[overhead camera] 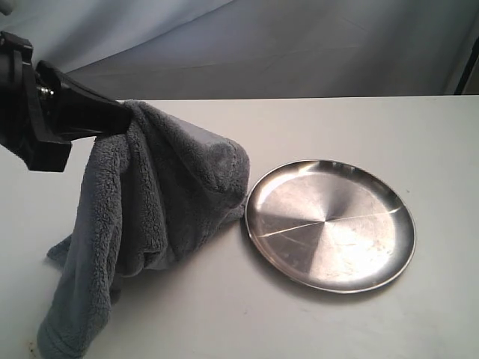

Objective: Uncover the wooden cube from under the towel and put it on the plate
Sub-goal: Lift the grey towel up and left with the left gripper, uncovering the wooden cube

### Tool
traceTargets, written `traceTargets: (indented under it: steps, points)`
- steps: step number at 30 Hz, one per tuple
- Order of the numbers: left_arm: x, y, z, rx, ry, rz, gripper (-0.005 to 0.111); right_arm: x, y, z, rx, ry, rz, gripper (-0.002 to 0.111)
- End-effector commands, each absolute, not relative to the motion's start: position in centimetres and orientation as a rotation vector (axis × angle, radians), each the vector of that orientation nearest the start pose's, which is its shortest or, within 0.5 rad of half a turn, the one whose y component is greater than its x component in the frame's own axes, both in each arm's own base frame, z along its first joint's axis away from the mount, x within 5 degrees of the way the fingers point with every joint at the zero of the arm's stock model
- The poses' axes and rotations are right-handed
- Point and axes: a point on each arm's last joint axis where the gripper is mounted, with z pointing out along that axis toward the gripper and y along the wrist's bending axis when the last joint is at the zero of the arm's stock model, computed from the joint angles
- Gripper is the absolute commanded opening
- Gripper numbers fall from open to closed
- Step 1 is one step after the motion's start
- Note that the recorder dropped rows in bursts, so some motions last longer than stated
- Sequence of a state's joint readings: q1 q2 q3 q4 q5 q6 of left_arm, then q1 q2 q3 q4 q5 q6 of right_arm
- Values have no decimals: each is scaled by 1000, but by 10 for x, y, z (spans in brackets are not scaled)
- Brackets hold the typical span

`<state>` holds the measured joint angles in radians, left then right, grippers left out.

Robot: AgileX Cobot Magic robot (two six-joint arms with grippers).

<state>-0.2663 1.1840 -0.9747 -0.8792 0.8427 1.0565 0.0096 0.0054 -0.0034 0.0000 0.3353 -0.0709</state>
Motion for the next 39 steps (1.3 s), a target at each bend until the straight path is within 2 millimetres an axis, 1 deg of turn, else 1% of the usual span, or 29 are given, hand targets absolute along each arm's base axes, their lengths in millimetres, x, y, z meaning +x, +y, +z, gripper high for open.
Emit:
traceTargets:
  steps: [1, 8, 14, 24, 31, 33, 39]
  points:
    - [209, -113, 350, 964, 1956, -646, 0, 54, 0, 183, -82, 1817, -51, 0]
    - [208, -108, 362, 893, 1892, -572, 0, 54, 0, 183, -82, 1817, -51, 0]
    - [201, -99, 381, 800, 1791, -480, 0, 54, 0, 183, -82, 1817, -51, 0]
    - [168, -88, 409, 763, 1650, -434, 0, 54, 0, 183, -82, 1817, -51, 0]
    - [151, -77, 429, 668, 1529, -359, 0, 54, 0, 183, -82, 1817, -51, 0]
    - [149, -75, 432, 648, 1509, -342, 0, 54, 0, 183, -82, 1817, -51, 0]
    - [155, -67, 439, 545, 1460, -266, 0, 54, 0, 183, -82, 1817, -51, 0]
